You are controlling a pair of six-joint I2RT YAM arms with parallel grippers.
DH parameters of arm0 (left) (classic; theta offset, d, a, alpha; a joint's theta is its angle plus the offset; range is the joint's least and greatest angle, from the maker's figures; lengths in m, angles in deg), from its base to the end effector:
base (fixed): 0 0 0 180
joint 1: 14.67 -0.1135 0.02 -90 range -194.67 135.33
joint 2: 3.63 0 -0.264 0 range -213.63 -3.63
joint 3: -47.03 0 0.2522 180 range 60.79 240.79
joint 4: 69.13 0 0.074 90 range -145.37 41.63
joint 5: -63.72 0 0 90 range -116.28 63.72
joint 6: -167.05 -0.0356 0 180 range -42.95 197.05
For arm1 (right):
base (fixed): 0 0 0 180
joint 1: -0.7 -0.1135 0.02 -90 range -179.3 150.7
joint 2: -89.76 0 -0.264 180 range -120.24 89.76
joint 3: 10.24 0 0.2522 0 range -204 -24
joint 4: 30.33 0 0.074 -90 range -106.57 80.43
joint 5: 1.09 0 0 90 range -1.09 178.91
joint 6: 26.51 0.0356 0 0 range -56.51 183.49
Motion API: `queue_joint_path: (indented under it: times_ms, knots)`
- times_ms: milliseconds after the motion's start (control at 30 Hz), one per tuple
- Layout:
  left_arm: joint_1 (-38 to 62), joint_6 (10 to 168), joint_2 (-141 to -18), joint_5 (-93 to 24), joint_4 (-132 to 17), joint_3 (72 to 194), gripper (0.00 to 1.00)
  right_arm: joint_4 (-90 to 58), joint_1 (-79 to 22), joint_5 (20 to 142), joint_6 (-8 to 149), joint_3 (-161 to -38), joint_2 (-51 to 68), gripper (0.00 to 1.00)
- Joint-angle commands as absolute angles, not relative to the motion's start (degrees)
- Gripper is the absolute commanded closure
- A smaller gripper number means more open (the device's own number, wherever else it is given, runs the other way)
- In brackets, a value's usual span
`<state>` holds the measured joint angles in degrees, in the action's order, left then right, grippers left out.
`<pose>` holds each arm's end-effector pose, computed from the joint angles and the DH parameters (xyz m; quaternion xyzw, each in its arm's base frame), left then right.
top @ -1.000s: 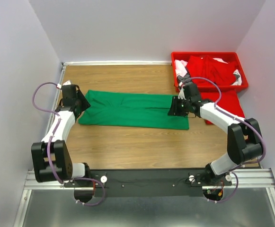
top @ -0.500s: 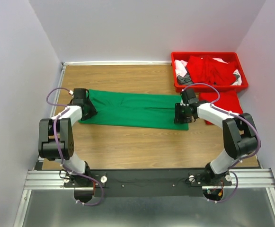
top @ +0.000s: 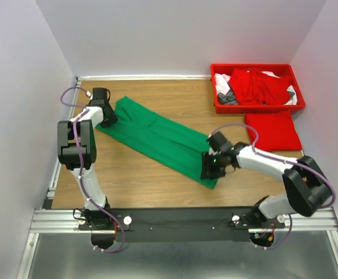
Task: Fold and stack the t-shirts
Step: Fold the tshirt
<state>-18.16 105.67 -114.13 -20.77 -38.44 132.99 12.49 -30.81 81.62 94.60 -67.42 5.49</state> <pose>0.4033 0.0280 0.1661 -0.2774 0.9121 -0.0202 0.3013 0.2157 0.1375 0.1587 -0.0145 0.9826 0.1439 0.1162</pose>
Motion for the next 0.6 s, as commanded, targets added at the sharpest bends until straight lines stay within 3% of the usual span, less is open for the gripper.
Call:
queue_joint_path:
  times_ms: [0, 167, 233, 367, 467, 567]
  knots:
    - [-19.2, 102.9, -122.7, -16.8, -32.3, 140.9, 0.51, 24.5, -40.9, 75.9, 105.8, -61.3, 9.0, 0.44]
    - [-16.0, 102.4, -127.6, -21.2, -31.5, 150.2, 0.49, 25.1, -53.5, 74.1, 108.8, -67.8, 10.1, 0.42]
    - [-14.8, 101.9, -126.9, -22.1, -31.5, 151.6, 0.45, 27.7, -54.1, 75.1, 106.2, -74.2, 10.6, 0.41]
    - [-14.8, 101.9, -119.8, -17.3, -31.1, 153.7, 0.38, 33.7, -54.0, 84.2, 98.1, -84.0, 11.8, 0.28]
    - [-14.8, 101.7, -114.8, -14.2, -29.9, 154.0, 0.32, 36.7, -53.4, 95.0, 92.3, -87.4, 9.9, 0.24]
    - [-12.7, 101.7, -110.3, -13.1, -29.2, 151.4, 0.24, 36.8, -51.1, 98.0, 86.8, -88.8, 6.3, 0.23]
